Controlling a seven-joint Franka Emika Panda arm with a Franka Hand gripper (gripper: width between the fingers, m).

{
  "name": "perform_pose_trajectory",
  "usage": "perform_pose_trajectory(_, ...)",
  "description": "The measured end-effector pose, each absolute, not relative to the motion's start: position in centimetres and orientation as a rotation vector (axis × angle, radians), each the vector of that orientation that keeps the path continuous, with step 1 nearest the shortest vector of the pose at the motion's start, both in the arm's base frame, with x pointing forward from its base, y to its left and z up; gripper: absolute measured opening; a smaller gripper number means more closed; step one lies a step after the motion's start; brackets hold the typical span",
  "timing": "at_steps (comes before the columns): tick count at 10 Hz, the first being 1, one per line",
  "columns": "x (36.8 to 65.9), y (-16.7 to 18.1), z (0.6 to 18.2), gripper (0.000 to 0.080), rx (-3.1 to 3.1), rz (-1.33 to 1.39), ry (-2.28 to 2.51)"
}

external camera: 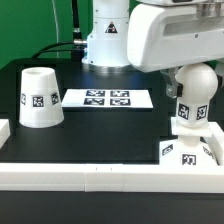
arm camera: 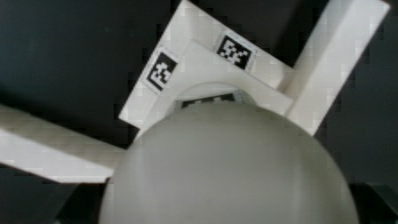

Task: Assemble lamp

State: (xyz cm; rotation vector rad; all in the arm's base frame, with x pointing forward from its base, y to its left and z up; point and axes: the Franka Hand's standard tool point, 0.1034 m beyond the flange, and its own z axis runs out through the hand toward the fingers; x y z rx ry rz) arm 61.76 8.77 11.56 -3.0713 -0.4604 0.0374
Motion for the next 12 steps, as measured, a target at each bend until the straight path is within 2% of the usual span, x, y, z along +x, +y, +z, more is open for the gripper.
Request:
perform_pose_trajectory(9, 61.78, 8.97, 11.56, 0.0577, -3.072, 0.057, 0.468)
perform_pose_trajectory(12, 61.81, 9.19, 11.57, 0.0577, -2.952, 0.068, 0.941)
